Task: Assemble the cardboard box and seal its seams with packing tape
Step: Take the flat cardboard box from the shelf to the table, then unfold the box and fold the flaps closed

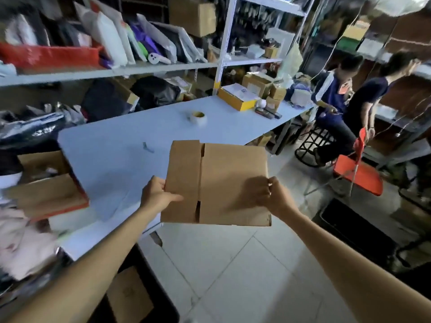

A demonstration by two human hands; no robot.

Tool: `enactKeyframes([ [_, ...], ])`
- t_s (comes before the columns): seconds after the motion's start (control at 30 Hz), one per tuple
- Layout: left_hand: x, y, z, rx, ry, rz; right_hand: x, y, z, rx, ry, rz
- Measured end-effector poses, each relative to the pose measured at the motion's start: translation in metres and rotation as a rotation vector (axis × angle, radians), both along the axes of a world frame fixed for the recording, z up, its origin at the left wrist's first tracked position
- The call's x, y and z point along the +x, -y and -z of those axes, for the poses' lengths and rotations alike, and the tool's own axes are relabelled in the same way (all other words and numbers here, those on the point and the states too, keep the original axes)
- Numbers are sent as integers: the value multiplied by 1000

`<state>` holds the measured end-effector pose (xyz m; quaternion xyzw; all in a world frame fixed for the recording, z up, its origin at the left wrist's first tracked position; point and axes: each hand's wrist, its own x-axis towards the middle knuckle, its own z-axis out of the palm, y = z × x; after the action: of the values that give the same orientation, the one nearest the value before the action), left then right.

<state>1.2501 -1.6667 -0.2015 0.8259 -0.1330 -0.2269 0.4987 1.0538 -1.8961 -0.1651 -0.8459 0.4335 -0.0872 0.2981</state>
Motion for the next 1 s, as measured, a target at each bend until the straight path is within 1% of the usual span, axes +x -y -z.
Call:
enactKeyframes([
  [0.13,56,47,11,32,-63,-127,84,62,-4,26,-44,-116],
  [0.23,94,78,19,66,-68,-195,146,107,-2,50,-41,-221],
  [0.37,143,123,35,112,-20,-308,232,176,19,35,-29,-285],
  [0.47,178,156,44,122,-48,-405,296,221,37,77,16,-366],
  [0.53,196,175,48,141,-71,-480,336,245,44,105,8,-434],
  [0.77,258,224,66,241,-197,-642,448,289,66,147,-65,-595],
  [0.9,293,241,87,228,-243,-731,498,299,95,166,-166,-629],
  [1.0,315,256,103,180,-285,-739,522,304,117,188,-216,-618],
])
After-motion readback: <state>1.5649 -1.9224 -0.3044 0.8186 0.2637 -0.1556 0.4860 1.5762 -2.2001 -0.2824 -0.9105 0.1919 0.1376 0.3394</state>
